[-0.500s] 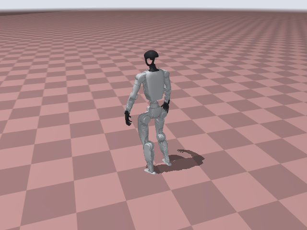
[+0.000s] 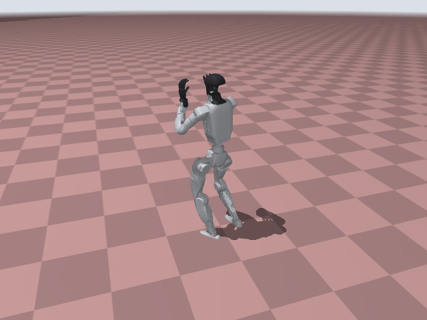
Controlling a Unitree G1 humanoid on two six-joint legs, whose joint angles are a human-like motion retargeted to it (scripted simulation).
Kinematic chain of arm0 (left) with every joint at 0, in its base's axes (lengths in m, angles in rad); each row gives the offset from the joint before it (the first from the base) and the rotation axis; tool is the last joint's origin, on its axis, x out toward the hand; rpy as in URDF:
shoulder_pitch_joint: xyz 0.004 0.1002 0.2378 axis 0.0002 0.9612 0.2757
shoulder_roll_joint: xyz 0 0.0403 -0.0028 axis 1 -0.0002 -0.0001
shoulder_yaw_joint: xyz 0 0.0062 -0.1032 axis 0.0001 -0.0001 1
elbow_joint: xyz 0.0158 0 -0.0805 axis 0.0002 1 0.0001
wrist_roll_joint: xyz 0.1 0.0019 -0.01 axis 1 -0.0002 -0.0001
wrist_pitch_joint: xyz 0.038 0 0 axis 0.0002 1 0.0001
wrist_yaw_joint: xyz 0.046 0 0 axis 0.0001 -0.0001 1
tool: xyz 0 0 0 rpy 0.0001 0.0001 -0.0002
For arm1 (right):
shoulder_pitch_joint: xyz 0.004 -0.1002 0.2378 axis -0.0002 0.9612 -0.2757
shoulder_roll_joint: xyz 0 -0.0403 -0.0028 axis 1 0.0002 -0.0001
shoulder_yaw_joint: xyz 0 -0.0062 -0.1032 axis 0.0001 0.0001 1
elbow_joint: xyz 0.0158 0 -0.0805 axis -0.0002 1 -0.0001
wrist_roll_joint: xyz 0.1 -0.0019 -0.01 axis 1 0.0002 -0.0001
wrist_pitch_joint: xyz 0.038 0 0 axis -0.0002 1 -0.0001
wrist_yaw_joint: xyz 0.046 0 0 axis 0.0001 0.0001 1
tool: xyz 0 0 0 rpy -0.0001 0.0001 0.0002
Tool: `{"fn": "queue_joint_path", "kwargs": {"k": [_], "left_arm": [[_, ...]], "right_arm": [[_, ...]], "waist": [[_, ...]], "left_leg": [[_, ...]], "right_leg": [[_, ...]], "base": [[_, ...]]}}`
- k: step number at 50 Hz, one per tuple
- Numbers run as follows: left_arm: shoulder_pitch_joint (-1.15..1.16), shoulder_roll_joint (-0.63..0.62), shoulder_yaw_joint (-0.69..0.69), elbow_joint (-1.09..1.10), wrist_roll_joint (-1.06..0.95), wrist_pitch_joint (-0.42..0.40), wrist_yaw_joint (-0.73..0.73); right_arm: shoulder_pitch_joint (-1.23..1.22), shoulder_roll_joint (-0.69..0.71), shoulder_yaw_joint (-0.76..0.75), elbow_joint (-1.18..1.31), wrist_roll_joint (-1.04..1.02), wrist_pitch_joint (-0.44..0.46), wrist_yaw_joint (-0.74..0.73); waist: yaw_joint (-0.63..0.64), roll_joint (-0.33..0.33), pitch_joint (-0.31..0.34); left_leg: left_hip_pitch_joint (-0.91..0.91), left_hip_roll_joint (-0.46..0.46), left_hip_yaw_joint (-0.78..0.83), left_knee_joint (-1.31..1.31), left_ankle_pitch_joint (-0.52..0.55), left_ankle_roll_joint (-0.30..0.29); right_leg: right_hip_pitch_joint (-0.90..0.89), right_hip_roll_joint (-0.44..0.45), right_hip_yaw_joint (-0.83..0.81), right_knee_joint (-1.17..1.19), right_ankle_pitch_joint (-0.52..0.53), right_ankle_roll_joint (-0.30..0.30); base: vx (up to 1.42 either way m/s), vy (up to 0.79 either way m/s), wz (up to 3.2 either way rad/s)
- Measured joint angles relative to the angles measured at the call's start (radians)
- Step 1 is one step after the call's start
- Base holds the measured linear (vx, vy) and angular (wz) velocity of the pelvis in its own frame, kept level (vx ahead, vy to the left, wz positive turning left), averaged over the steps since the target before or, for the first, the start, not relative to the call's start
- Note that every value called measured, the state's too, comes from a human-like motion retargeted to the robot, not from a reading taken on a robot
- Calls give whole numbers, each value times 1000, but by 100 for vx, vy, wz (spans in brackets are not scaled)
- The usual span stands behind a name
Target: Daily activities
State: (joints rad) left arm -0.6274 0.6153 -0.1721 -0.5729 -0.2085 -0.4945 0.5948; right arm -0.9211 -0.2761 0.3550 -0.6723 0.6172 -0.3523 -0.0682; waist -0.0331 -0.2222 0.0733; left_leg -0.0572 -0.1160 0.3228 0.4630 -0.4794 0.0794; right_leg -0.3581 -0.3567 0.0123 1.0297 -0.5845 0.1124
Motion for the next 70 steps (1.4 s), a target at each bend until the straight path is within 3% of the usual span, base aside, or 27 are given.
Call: {"fn": "queue_joint_path", "kwargs": {"k": [5, 13, 18, 25, 32, 40, 52, 59, 70], "left_arm": [[72, 33, 7, 12, 44, -20, 67], [270, 26, 57, -13, -95, -39, 63], [220, -48, -35, -57, -156, -20, 21], [86, -176, -225, -31, -205, 23, -5], [22, -141, -199, -31, -149, -5, 109], [1, -139, -169, -61, -117, -15, 179], [-15, -185, -213, -87, -150, -9, 122], [-4, -212, -202, -87, -187, -29, 116], [95, -302, -317, -69, -319, 12, -1]], "right_arm": [[-12, -46, -19, 63, -68, -43, -60], [426, -107, -197, 121, -82, -117, -210], [512, -48, -130, 88, 4, -112, -166], [348, 44, 47, 16, 148, -67, -61], [170, 33, 13, -7, 96, -108, -138], [142, 70, 11, -13, 35, -104, -207], [187, 111, 53, -45, 117, -78, -116], [180, 107, 21, -66, 117, -106, -140], [319, 133, 81, -68, 169, -80, -78]], "waist": [[-21, 54, -16], [-22, 129, -17], [-22, 128, -18], [3, 181, -48], [36, 217, -75], [54, 193, -87], [34, 144, -106], [5, 138, -113], [-22, 133, -124]], "left_leg": [[-62, 53, -39, -49, 34, -9], [-137, 189, -120, -10, 83, -63], [-218, 270, -145, 169, 76, -111], [-289, 384, -111, 352, -13, -75], [-276, 376, -91, 327, -47, -48], [-215, 309, -52, 247, -47, -17], [-145, 236, -5, 175, -7, -1], [-131, 223, 27, 129, 24, 9], [-116, 246, 94, 137, 42, 51]], "right_leg": [[-43, 79, 8, -107, 17, -23], [23, 196, -119, -292, 40, -84], [46, 245, -166, -310, 34, -101], [51, 330, -184, -368, 60, -115], [51, 341, -174, -401, 79, -92], [58, 282, -155, -396, 67, -62], [61, 216, -117, -373, 61, -26], [49, 217, -94, -407, 91, -5], [20, 249, -36, -428, 133, 26]], "base": [[3, -12, 33], [1, -27, 14], [-3, -22, -1], [-1, -6, -23], [3, 8, -24], [2, 10, -11], [-2, 4, -16], [-3, 0, -30], [-2, -1, -52]]}}
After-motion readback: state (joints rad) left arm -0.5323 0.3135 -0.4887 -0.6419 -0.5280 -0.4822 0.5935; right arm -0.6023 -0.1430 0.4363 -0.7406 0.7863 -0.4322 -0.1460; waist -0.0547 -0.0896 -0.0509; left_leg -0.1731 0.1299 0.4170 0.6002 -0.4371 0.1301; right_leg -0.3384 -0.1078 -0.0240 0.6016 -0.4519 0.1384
